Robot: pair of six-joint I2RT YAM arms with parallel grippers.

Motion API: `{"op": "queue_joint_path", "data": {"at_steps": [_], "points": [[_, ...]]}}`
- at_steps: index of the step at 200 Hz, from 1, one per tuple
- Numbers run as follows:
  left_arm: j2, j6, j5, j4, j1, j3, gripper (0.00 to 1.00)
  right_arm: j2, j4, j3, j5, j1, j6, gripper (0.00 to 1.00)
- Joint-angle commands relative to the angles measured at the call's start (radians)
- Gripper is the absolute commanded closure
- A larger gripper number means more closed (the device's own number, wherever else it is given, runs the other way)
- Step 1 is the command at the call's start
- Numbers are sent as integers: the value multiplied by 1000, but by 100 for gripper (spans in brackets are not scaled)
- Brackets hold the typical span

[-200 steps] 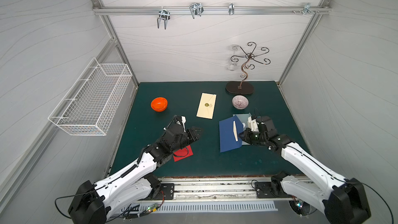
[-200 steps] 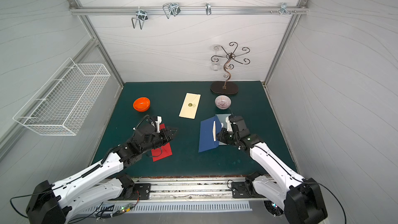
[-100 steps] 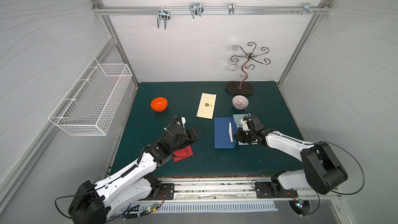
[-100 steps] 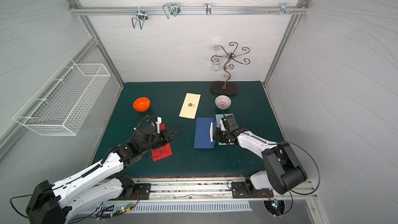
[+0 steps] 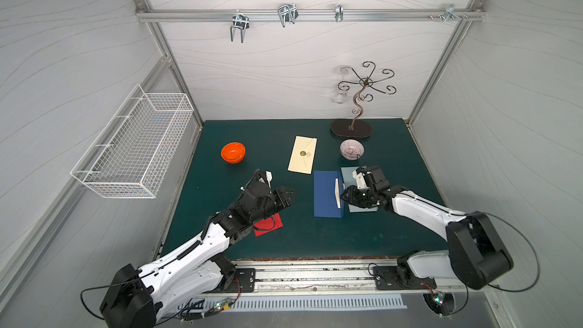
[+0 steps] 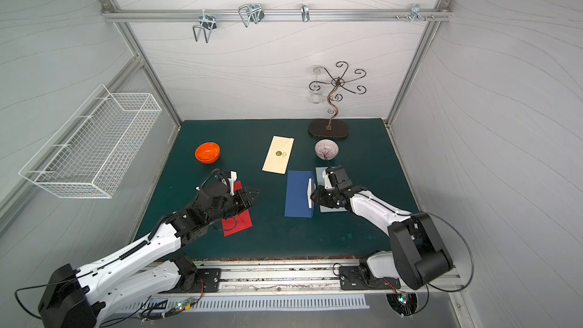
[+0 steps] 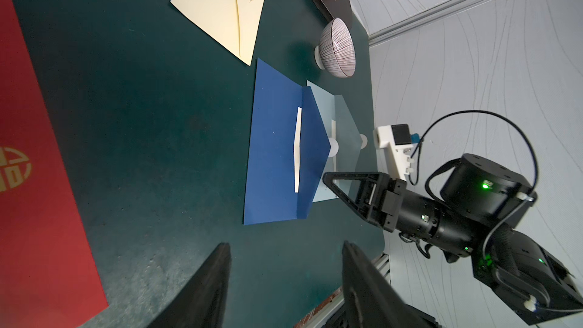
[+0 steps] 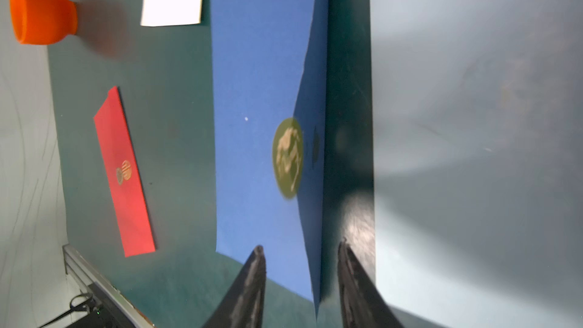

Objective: Open the envelope
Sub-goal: Place the envelope at the center of the board, then move the envelope to the center of the board.

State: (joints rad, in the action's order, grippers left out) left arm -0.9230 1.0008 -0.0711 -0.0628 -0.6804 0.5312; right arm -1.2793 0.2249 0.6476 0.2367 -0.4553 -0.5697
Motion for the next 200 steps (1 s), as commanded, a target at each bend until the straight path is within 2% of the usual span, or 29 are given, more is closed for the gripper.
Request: {"op": "queue_joint_path", "data": {"at_steps": [1,18,32,44,58,82,107,135,200], "points": [[4,-50,3,6,5,50,40,129,101,16,-39,6,13,49],[-6,-90,14,-29,4,69,39,208,117,35,-38,6,6,41],[-22,-120,19,-71,5,92,39,248,86,49,12,6,-6,36],[-35,-147,14,-102,5,112,40,248,33,66,73,-1,-19,31],[-38,-167,7,-124,4,124,39,197,1,119,116,-30,-14,30],[-19,-168,30,-154,7,117,37,36,55,275,66,-134,42,30],[19,-182,88,-199,8,97,34,-186,183,462,-92,-229,103,30],[64,-178,143,-248,16,72,33,-428,295,680,-146,-271,144,33],[162,-223,215,-319,21,48,31,-842,436,1137,-314,-294,167,33]]}}
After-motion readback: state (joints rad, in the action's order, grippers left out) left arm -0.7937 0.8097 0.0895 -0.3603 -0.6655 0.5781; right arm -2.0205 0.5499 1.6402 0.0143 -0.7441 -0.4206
